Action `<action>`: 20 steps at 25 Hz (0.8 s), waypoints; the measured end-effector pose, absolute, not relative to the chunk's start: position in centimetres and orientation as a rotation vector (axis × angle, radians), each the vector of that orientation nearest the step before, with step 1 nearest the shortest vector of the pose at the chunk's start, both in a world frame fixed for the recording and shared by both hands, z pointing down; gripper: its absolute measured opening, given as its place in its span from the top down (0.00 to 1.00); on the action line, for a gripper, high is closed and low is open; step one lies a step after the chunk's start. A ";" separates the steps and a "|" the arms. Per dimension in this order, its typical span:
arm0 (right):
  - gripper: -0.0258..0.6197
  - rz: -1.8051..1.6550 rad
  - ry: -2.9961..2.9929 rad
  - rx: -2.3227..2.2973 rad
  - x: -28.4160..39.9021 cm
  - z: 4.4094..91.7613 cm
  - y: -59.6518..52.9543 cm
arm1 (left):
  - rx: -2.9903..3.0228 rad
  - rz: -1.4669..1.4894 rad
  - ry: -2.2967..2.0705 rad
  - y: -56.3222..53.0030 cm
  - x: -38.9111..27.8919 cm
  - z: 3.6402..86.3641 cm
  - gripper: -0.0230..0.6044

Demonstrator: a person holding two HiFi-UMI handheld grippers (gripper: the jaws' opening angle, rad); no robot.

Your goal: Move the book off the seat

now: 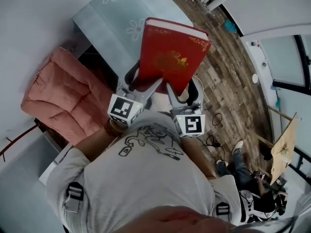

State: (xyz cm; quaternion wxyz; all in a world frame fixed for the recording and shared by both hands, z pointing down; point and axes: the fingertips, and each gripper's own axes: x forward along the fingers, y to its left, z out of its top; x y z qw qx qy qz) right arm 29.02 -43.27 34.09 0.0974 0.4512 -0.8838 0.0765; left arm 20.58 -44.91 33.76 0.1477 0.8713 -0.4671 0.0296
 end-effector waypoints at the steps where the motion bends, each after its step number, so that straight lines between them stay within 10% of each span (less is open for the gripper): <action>1: 0.47 0.228 -2.627 1.307 28.3 34.2 -43.8 | 2.488 0.080 -1.370 -45.2 19.8 33.8 0.39; 20: 0.47 0.198 -2.848 0.574 17.2 36.7 -46.5 | 2.015 0.014 -1.922 -43.3 9.2 36.4 0.39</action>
